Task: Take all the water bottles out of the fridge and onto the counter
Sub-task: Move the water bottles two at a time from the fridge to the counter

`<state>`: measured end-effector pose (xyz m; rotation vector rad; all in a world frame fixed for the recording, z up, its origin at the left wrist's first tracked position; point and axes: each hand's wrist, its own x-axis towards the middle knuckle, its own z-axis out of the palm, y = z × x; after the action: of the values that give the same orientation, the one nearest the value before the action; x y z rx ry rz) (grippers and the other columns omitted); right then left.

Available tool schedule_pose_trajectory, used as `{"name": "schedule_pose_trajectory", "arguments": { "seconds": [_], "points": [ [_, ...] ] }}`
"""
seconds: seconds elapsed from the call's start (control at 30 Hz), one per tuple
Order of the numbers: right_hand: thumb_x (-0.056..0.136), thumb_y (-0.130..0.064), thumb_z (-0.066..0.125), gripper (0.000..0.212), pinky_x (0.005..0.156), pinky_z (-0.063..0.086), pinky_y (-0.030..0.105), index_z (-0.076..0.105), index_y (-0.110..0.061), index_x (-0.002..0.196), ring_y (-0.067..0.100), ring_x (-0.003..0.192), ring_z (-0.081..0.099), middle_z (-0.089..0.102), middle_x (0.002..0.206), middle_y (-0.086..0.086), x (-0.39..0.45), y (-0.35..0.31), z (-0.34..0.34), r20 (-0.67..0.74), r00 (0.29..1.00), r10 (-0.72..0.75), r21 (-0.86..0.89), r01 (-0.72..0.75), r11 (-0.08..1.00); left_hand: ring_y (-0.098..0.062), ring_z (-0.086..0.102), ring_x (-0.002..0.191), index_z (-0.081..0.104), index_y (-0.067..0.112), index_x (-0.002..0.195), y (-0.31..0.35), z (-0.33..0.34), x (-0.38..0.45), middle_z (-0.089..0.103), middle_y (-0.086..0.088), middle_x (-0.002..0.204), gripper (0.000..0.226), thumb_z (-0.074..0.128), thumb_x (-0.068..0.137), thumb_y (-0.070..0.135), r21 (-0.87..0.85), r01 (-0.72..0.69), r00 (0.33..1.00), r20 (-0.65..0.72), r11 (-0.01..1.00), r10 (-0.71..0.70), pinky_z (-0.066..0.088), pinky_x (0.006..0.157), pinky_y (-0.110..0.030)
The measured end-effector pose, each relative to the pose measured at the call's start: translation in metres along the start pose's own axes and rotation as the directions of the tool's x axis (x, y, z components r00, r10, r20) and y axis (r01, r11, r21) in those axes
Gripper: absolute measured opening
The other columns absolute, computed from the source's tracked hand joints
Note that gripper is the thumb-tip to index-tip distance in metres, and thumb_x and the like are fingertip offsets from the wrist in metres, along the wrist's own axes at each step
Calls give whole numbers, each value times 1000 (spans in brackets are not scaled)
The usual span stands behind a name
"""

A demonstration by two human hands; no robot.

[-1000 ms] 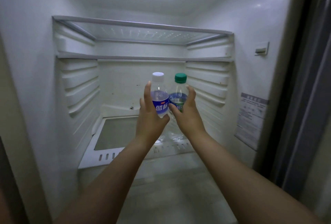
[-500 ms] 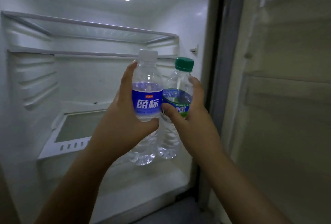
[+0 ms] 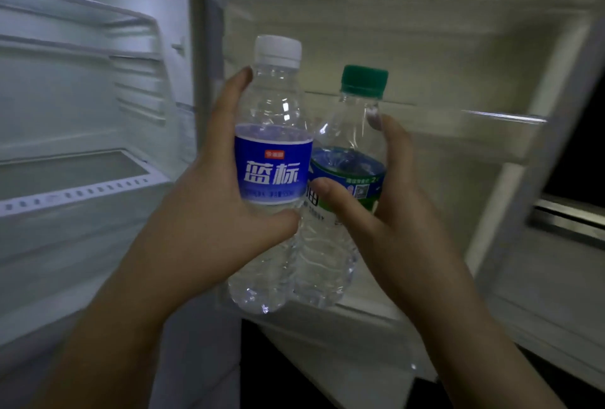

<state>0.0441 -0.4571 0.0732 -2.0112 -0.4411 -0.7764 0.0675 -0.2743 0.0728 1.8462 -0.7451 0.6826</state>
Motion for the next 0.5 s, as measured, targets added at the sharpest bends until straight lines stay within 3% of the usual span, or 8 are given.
{"name": "schedule_pose_trajectory", "arguments": {
  "seconds": [0.1, 0.17, 0.3, 0.37, 0.5],
  "points": [
    [66, -68, 58, 81, 83, 58, 36, 21, -55, 137, -3, 94, 67, 58, 99, -35, -32, -5, -48, -68, 996, 62, -53, -66, 996, 7, 67, 89, 7, 65, 140, 28, 39, -6, 55, 41, 114, 116, 78, 56, 27, -88, -42, 995, 83, 995, 50, 55, 67, -19],
    [66, -69, 58, 81, 83, 58, 36, 20, -56, 137, -3, 95, 67, 59, 100, -34, -51, -6, -79, -126, 988, 92, -104, -105, 989, 4, 68, 88, 8, 63, 140, 46, 66, -7, 55, 39, 112, 115, 78, 57, 26, -162, -55, 988, 132, 985, 77, 55, 66, -19],
    [68, -68, 55, 84, 81, 52, 11, 19, -47, 141, -19, 99, 58, 48, 96, -55, -88, -4, -144, -239, 966, 102, -238, -161, 958, 5, 68, 86, 10, 62, 141, 82, 125, -5, 62, 30, 112, 113, 79, 59, 26, -294, -105, 959, 222, 950, 174, 49, 65, -5],
    [70, -67, 54, 83, 80, 48, 4, 19, -45, 142, -21, 100, 55, 46, 96, -56, -106, -4, -175, -299, 948, 113, -306, -207, 929, 2, 69, 88, 10, 61, 141, 101, 158, -3, 63, 24, 114, 113, 79, 60, 24, -370, -109, 937, 271, 923, 220, 51, 69, -8],
    [72, -66, 55, 78, 80, 51, 11, 22, -46, 140, -14, 102, 60, 56, 113, -38, -142, -1, -233, -448, 882, 146, -378, -335, 863, 1, 69, 90, 10, 66, 139, 137, 228, 0, 59, 32, 117, 110, 78, 62, 24, -526, -109, 873, 355, 843, 335, 58, 70, -20]
  ]
}}
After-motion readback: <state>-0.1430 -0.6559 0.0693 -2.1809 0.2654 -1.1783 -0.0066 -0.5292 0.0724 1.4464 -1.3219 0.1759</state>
